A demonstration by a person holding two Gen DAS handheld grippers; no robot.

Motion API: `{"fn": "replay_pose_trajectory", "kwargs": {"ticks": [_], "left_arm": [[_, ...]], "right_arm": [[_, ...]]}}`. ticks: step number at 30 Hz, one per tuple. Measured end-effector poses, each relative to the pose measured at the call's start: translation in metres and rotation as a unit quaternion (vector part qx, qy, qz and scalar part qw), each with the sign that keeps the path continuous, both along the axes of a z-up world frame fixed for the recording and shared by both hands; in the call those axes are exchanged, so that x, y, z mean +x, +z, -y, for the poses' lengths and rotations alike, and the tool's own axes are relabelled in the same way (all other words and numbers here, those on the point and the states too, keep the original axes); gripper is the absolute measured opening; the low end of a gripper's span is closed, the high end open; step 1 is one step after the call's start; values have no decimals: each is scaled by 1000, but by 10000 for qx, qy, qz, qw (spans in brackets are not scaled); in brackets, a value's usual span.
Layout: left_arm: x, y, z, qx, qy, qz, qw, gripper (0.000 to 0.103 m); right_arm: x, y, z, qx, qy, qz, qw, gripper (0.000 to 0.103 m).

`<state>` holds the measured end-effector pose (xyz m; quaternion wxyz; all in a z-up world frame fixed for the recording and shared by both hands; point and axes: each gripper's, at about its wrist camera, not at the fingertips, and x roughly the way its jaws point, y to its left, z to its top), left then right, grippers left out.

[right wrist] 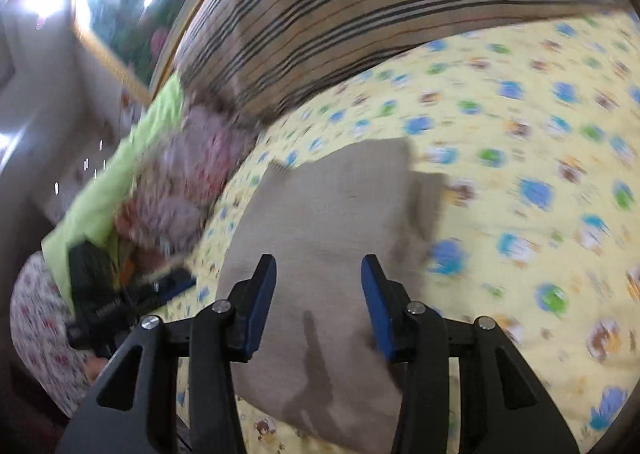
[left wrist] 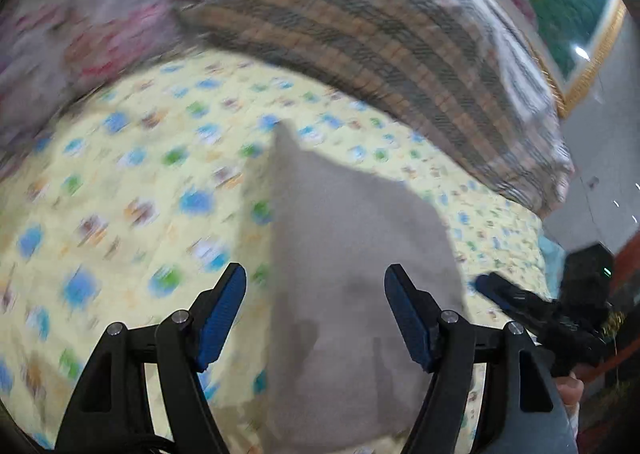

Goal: Fold small clothes

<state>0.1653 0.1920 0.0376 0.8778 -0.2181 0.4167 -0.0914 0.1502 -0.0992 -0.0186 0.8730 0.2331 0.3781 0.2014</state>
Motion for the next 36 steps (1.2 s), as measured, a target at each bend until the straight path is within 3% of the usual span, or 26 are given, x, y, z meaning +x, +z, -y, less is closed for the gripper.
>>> {"fn": "replay_pose_trajectory", "kwargs": {"ticks": [2, 5, 7, 9, 10, 13, 17, 24, 27, 32, 34, 36], "left_arm": [[26, 1, 11, -53, -189, -30, 9998, 72], [68, -22, 11, -66, -316, -662, 9973, 70], [92, -43, 10, 369, -139, -1148, 9926, 65], [109, -67, 1, 170, -155, -1504, 9884, 66], [113, -76, -2, 96, -75, -1615, 9868, 67], [116, -79, -5, 89, -43, -1601, 9870, 66], [89, -51, -5, 55, 16, -1342, 9909, 63], [-17, -11, 0, 199, 182, -781, 9966, 66], [-62, -15, 7, 692, 372, -781, 9938, 66], [-79, -39, 4, 569, 550, -1019, 9916, 69], [-78, -47, 4, 521, 532, -1086, 9913, 71], [-79, -49, 11, 741, 489, -1092, 9900, 71]], "right_arm": [[28, -7, -9, 140, 92, -143, 9998, 44], [60, -24, -8, 241, 104, -434, 9987, 44], [82, -37, -8, 70, 37, -675, 9977, 40], [95, -51, -2, -156, -156, -825, 9963, 35], [105, -60, 2, -233, -211, -922, 9953, 27], [116, -66, 9, -132, -311, -951, 9949, 24], [100, -47, 11, -137, -349, -695, 9969, 27], [1, -13, 5, -87, -35, -57, 9999, 28], [-33, -22, 2, -100, 7, -95, 9999, 32], [-47, -56, 5, -580, -410, -425, 9966, 33], [-42, -73, 12, -529, -543, -665, 9949, 34], [-41, -82, 17, -507, -623, -783, 9937, 43]]}}
